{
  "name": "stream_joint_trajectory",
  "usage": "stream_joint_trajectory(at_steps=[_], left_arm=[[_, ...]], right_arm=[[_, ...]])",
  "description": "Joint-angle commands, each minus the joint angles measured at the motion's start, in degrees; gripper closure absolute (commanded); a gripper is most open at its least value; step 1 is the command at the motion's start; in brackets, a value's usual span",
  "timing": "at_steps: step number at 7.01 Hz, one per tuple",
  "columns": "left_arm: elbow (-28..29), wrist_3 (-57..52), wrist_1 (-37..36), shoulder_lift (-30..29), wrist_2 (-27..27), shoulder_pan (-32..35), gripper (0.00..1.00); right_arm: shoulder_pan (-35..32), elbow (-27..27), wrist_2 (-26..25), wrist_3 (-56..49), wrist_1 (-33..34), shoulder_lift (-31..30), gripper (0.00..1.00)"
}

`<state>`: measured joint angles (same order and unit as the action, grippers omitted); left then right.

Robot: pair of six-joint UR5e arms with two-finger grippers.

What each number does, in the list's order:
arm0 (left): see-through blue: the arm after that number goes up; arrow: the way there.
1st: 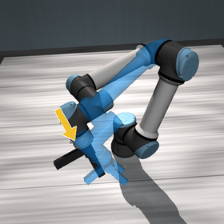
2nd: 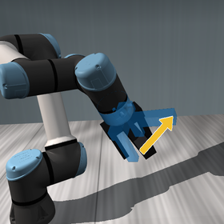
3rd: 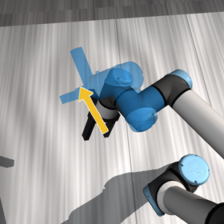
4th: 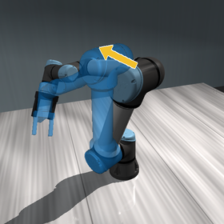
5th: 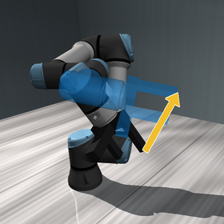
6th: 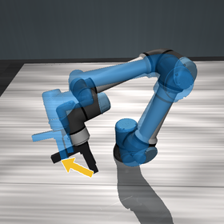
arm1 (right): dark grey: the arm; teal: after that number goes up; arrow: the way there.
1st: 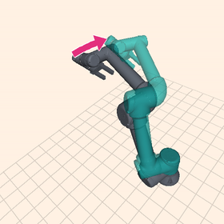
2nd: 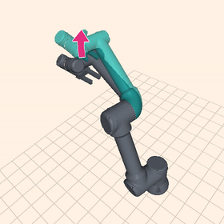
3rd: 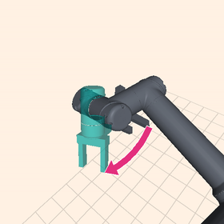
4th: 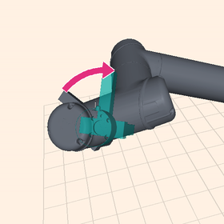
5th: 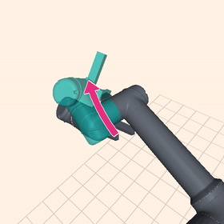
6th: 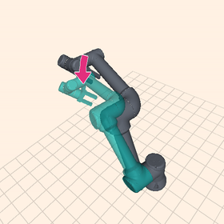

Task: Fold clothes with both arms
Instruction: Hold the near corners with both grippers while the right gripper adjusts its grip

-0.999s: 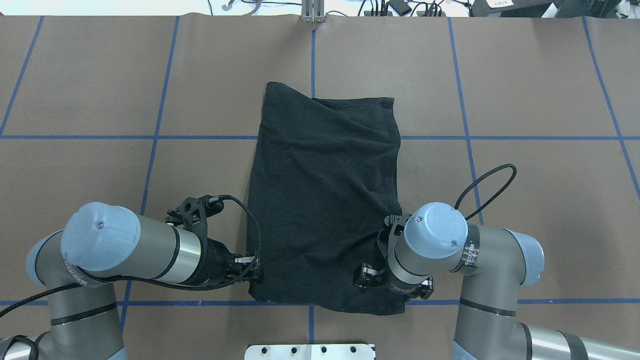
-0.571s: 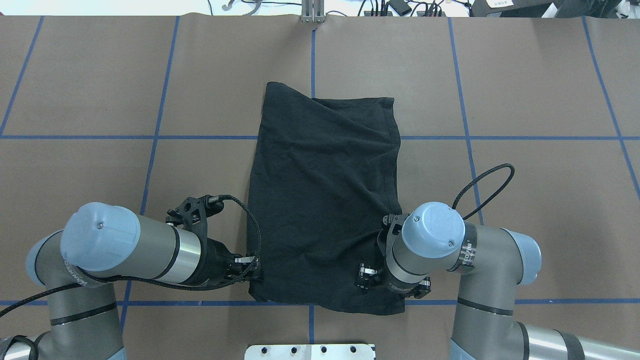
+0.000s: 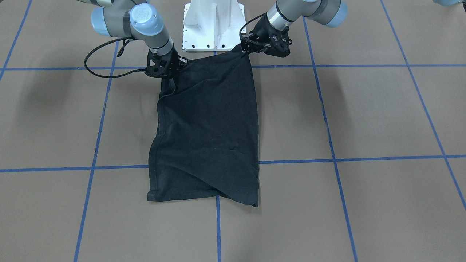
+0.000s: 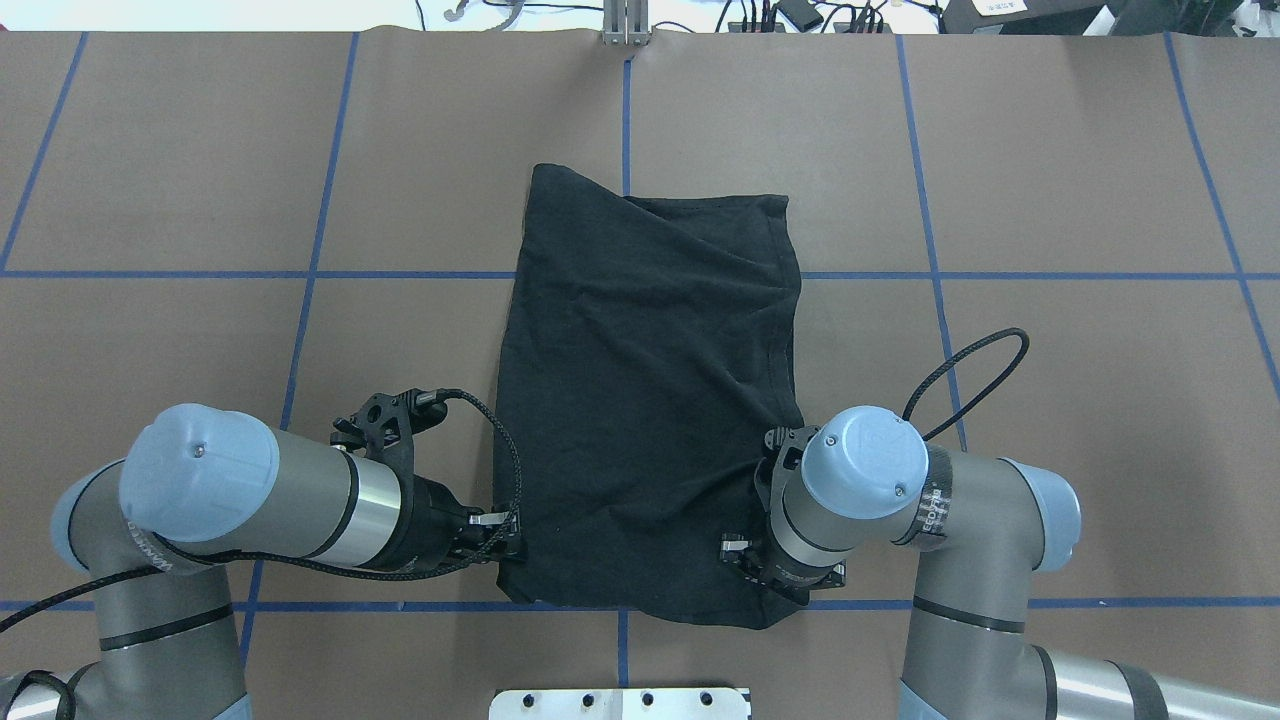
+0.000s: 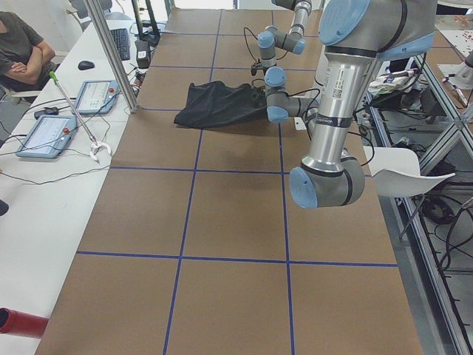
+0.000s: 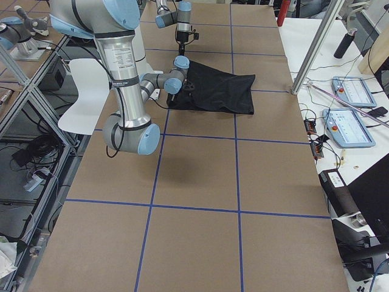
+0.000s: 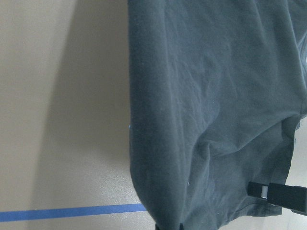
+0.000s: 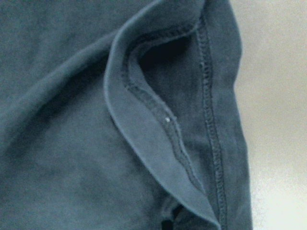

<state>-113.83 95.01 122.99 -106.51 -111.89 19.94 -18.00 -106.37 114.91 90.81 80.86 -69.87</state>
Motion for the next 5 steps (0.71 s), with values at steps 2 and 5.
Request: stream_joint_trajectory(at_steps=[2, 5], left_arm=[[-0.9, 0.0, -0.2, -0.1, 0.0, 0.2, 1.00], [-1.0, 0.0, -0.2, -0.1, 0.0, 0.4, 1.00]], right_arm=[[-1.2, -0.7, 0.7, 3.8, 0.0, 1.1, 1.00], [-2.6, -3.8, 5.1, 3.1, 0.0, 0.2, 1.00]])
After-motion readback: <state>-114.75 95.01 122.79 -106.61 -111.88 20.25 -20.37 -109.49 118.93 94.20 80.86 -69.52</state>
